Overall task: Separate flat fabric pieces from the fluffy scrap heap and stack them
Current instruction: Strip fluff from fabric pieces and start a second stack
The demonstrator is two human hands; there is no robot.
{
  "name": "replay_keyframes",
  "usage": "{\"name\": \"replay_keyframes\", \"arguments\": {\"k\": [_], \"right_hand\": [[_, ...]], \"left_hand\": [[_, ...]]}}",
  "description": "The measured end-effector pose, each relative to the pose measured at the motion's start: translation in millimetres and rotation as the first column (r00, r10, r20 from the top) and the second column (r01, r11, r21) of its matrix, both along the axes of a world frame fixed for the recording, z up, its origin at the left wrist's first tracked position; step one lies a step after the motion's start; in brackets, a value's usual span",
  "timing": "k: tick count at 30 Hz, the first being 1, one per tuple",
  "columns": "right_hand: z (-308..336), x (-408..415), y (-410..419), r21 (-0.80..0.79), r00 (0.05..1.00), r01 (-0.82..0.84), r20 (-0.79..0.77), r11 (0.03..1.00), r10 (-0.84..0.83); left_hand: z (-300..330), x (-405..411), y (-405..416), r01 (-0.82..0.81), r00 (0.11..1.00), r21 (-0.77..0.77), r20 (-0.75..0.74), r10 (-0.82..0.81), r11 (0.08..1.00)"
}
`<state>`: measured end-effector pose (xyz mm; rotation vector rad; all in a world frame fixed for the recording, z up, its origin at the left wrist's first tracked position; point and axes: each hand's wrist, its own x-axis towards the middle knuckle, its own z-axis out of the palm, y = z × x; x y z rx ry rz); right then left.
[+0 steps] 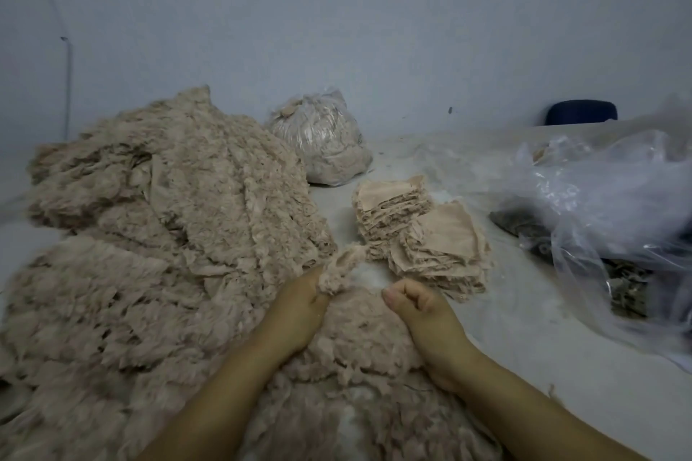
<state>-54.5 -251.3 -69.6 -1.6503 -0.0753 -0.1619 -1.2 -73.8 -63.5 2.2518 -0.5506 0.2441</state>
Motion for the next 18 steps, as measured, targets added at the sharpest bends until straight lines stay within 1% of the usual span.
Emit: {"name": "replay_keyframes", "arguments": {"k": [3, 6, 9, 12, 14, 16, 17, 18], "right_hand": [[3.3, 3.1, 0.9, -0.036, 0.995, 0.071, 0.072, 0.997, -0.069], [4.1, 3.7, 0.8, -0.071, 0.992, 0.079, 0.102, 0.994, -0.072], [3.5, 3.2, 1.1, -0.090, 0.987, 0.090, 0.138, 0.992, -0.078], [3.3, -1.0, 4.8, -0.101, 0.990, 0.088, 0.114, 0.991, -0.077], [10.0, -3.8, 0.9, -0.038, 0.991, 0.101, 0.090, 0.994, -0.097], [18.0, -3.2, -12.1, 0.133, 0.989, 0.135, 0.033, 0.982, -0.141], [21.2, -2.8, -19.2, 0.215, 0.989, 0.140, 0.008, 0.967, -0.145], [22.2, -2.5, -24.7, 0.247, 0.991, 0.129, -0.003, 0.960, -0.133]], "left_hand": [[-3.8, 6.2, 0.5, -0.128, 0.991, 0.019, -0.029, 0.129, 0.992], [-5.5, 7.2, -1.8, -0.188, 0.981, 0.030, -0.033, 0.189, 0.982], [-6.7, 8.5, -0.3, -0.246, 0.969, 0.067, 0.003, 0.247, 0.967], [-8.4, 6.3, -1.2, -0.258, 0.966, 0.116, 0.026, 0.256, 0.959], [-10.7, 9.6, 3.2, -0.298, 0.954, 0.192, 0.031, 0.298, 0.935], [-12.9, 13.9, 15.3, -0.394, 0.915, 0.336, 0.060, 0.399, 0.855], [-14.0, 15.5, 21.5, -0.417, 0.904, 0.332, 0.059, 0.423, 0.846], [-14.4, 14.8, 25.5, -0.400, 0.914, 0.257, 0.039, 0.404, 0.880]]}}
